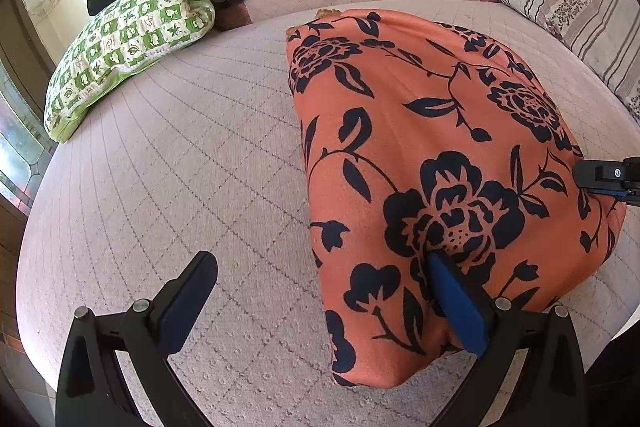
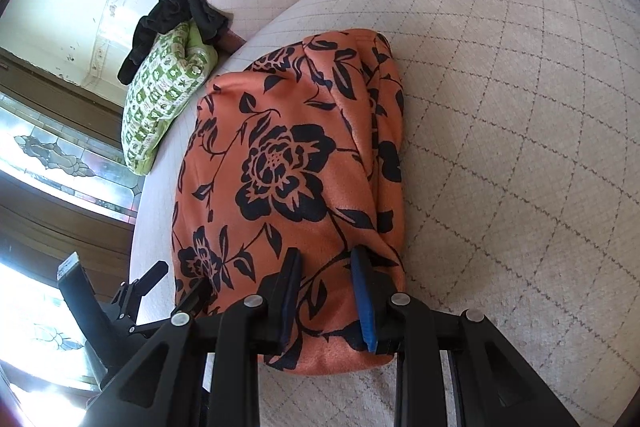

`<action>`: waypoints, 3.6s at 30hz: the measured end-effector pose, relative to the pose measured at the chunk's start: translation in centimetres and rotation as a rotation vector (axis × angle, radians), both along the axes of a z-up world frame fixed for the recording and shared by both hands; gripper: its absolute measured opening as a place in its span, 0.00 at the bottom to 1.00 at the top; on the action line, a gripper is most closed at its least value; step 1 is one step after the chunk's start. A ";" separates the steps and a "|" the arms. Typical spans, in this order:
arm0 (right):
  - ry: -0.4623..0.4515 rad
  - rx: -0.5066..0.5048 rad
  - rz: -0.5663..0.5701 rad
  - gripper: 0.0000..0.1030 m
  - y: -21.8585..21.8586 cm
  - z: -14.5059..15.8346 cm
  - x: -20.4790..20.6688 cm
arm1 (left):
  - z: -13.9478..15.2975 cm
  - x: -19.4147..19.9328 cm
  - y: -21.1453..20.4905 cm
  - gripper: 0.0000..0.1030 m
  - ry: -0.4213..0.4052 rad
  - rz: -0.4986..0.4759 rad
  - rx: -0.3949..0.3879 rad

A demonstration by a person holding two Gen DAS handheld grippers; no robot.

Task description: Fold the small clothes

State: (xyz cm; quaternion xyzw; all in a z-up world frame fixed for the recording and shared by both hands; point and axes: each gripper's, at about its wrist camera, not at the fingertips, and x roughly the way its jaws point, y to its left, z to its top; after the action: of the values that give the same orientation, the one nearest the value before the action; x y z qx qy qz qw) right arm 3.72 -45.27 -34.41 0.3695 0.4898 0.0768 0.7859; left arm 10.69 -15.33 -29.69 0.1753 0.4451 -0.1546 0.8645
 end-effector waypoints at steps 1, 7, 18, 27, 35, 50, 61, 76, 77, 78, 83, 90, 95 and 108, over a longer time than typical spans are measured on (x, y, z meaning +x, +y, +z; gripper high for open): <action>-0.001 -0.001 0.001 0.29 0.0 0.0 0.0 | 0.0 0.0 0.1 1.00 0.001 -0.002 -0.002; -0.002 -0.004 0.002 0.29 0.1 0.0 0.0 | -0.1 0.3 0.5 1.00 0.001 -0.006 -0.019; -0.004 -0.010 0.005 0.29 0.2 0.0 0.0 | -0.2 0.5 0.6 1.00 0.001 -0.013 -0.030; -0.005 -0.016 0.007 0.29 0.2 0.1 0.1 | -0.4 0.6 0.7 1.00 -0.001 -0.029 -0.049; 0.008 -0.058 -0.009 0.29 0.9 0.3 0.4 | -0.9 1.5 1.9 1.00 0.037 -0.070 -0.166; 0.056 -0.183 -0.065 0.35 2.6 0.2 2.3 | -1.5 3.4 2.0 1.00 0.134 -0.085 -0.246; 0.220 -0.288 -0.033 0.53 3.0 4.3 4.0 | -1.1 4.0 2.3 1.00 0.173 -0.083 -0.249; 0.091 -0.363 0.116 0.35 12.3 6.4 21.0 | -0.2 7.4 4.3 1.00 0.265 0.015 -0.322; 0.110 -0.352 0.114 0.35 12.8 5.1 22.3 | -0.2 7.4 4.1 1.00 0.263 0.007 -0.312; 0.140 -0.363 0.106 0.35 13.2 3.7 23.5 | -0.2 7.4 3.8 1.00 0.249 -0.004 -0.296; 0.148 -0.476 0.096 0.37 14.6 0.7 25.5 | -0.3 7.8 2.9 1.00 0.241 -0.025 -0.284; 0.075 -0.403 0.052 0.37 12.4 4.4 21.6 | -0.4 7.1 2.0 1.00 0.206 -0.035 -0.267; 0.008 -0.471 0.023 0.37 10.7 7.3 15.2 | -0.5 5.6 1.5 1.00 0.179 -0.031 -0.263; -0.083 -0.353 0.032 0.63 9.8 3.0 7.7 | -0.5 4.5 2.1 1.00 0.112 -0.037 -0.266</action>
State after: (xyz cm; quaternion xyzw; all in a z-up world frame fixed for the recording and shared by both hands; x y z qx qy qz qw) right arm 11.45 -35.49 -31.44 0.2146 0.4686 0.0175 0.8568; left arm 15.19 -13.21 -30.19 0.0587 0.4648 -0.2377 0.8509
